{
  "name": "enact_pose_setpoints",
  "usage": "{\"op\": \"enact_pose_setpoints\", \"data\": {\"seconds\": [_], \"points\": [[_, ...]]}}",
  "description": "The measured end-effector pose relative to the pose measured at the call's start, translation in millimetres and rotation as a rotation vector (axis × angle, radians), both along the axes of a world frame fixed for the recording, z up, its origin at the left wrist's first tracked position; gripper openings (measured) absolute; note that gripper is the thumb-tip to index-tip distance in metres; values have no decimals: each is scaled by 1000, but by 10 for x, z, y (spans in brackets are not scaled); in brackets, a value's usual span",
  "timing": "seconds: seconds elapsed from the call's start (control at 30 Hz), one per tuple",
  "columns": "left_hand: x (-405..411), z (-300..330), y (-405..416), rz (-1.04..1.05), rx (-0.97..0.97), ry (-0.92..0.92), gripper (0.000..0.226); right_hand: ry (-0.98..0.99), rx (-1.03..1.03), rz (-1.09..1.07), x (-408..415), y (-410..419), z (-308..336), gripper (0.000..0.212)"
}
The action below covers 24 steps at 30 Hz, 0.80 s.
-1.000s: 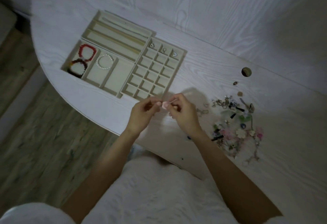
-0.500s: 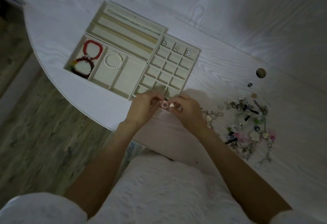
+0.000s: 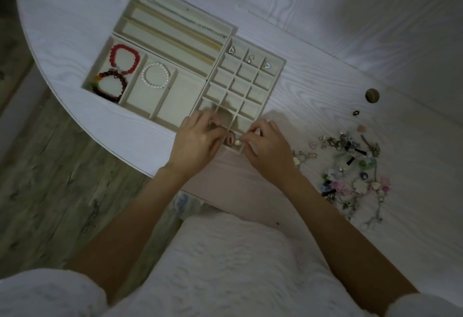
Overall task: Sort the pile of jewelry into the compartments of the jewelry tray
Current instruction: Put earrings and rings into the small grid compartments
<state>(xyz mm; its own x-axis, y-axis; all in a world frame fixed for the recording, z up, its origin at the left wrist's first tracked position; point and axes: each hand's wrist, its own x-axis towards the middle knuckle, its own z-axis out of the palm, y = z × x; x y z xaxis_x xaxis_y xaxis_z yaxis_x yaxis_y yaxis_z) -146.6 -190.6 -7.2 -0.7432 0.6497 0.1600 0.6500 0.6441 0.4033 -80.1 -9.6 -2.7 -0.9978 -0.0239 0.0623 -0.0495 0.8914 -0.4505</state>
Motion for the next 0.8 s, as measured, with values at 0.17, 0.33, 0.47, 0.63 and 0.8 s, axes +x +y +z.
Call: {"op": "enact_pose_setpoints", "data": {"seconds": [0.17,0.33,0.47,0.63,0.8], "points": [[133,19,32,-45,-159,-35,33,-70,96,-58,-14,-105,-41,23],[135,17,64,-65,-277,-36,36,-193,107,-159,-157,-227,-24,20],[143,-1,53,-39,-285,-57,40,-233,108,-128,-166,-238,9,21],[164,-20,52,10,-233,-92,39,-119,174,-86,-96,-236,41,17],[206,-111,20,42,-73,-35,23,-10,-14,-77,185,113,221,7]]}}
